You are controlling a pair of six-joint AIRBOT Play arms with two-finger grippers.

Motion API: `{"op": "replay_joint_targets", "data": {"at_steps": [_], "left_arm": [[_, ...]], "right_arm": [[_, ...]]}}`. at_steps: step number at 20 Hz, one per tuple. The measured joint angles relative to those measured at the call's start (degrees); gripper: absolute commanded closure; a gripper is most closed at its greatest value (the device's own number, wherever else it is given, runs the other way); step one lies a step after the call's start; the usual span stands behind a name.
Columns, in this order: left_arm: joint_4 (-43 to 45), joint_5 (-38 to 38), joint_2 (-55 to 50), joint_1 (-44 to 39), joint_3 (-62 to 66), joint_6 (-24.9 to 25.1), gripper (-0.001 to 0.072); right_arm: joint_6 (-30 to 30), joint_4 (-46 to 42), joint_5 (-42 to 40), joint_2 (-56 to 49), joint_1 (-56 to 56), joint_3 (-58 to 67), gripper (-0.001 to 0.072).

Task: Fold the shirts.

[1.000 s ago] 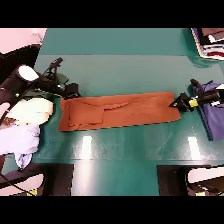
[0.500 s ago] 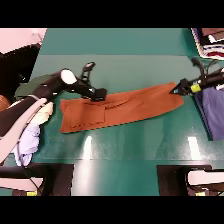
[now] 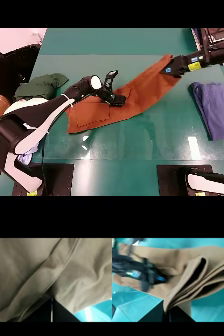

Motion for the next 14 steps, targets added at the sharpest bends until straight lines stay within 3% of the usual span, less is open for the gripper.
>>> {"op": "replay_joint_targets", "data": {"at_steps": [9, 14], "left_arm": [[-0.1, 3.5, -0.8, -0.3, 1.0, -1.5, 0.0686], [3.1, 1.1, 4.3, 5.4, 1.2, -1.8, 0.0685]], "right_arm": [[2.1, 4.5, -7.0, 0.4, 11.8, 2.2, 0.0695], [2.2, 5.8, -10.3, 0.2, 16.2, 2.4, 0.0694]]}}
